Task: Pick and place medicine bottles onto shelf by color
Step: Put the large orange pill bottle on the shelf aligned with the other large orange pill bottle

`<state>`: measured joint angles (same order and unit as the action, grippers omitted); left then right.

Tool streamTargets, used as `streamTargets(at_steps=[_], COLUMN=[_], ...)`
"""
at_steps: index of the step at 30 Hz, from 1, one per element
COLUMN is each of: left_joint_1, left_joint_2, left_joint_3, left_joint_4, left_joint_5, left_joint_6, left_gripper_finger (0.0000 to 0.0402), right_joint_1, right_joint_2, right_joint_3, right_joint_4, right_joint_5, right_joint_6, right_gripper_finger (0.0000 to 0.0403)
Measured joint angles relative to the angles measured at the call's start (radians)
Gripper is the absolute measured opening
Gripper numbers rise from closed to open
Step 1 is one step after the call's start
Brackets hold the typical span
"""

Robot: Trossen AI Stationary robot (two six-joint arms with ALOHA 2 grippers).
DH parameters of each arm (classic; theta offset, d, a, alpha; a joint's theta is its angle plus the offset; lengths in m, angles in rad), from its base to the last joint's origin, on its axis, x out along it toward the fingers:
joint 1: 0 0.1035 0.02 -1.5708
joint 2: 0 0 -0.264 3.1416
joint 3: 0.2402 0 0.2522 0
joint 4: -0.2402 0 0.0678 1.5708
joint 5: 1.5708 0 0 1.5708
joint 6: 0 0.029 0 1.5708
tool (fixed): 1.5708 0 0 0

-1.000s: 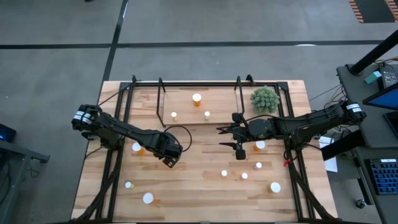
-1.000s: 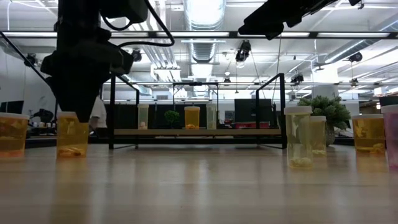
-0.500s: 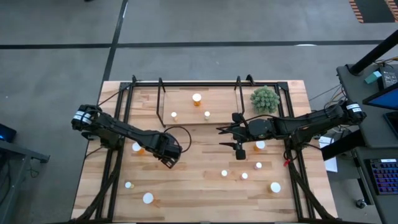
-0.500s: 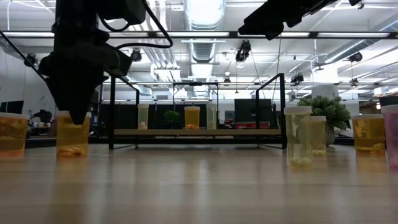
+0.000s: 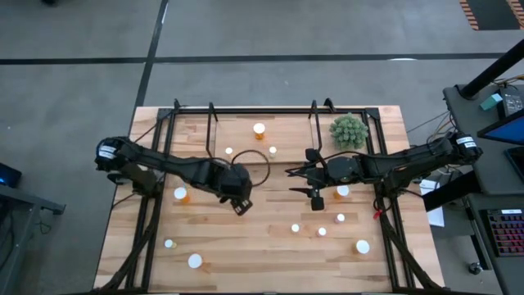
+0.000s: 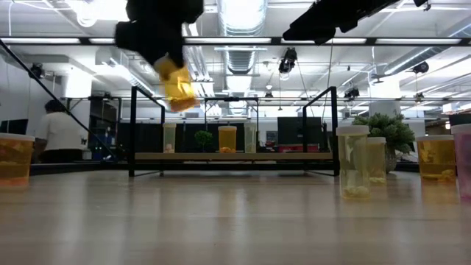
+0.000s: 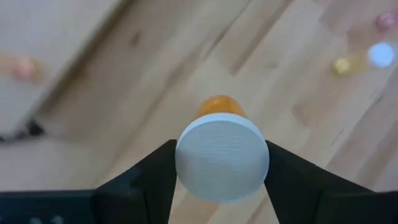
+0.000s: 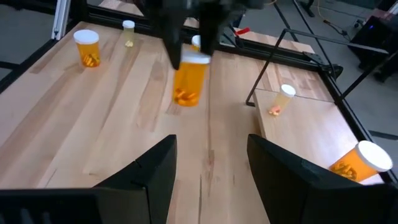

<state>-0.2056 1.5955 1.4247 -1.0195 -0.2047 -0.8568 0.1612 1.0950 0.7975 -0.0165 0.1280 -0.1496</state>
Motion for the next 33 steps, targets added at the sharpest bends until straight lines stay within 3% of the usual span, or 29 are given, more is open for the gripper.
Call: streamTargets(at_steps=[11,16,21,29,33], left_joint_1=[0.128,0.192,0.253,0.369,0.404], left_joint_2=[0.243,0.316,0.329,0.328,0.328], left_joint_3=[0.31,0.385,0.383,0.367,0.35], left_joint_4=[-0.293,-0.28,-0.211,-0.065,-0.061], left_joint_5=[-0.1,-0.121,-0.147,-0.14,-0.084], left_joint_6=[0.446,0.718,0.958,1.022,1.021], left_gripper_finger=[0.0191,0.0191,0.0191,0.0191,0.0191], right_joint_1=[0.0,0.0,0.0,0.0,0.0], right_joint_2=[-0.096,-0.117,-0.117,-0.119,-0.119], right_joint_3=[0.002,0.001,-0.001,-0.002,-0.002], right_joint_4=[-0.05,-0.069,-0.087,-0.085,-0.085], right_joint_5=[0.0,0.0,0.0,0.001,0.001], right_joint_6=[-0.026,-0.031,-0.033,-0.034,-0.034], right_gripper_finger=[0.0187,0.0187,0.0187,0.0187,0.0187])
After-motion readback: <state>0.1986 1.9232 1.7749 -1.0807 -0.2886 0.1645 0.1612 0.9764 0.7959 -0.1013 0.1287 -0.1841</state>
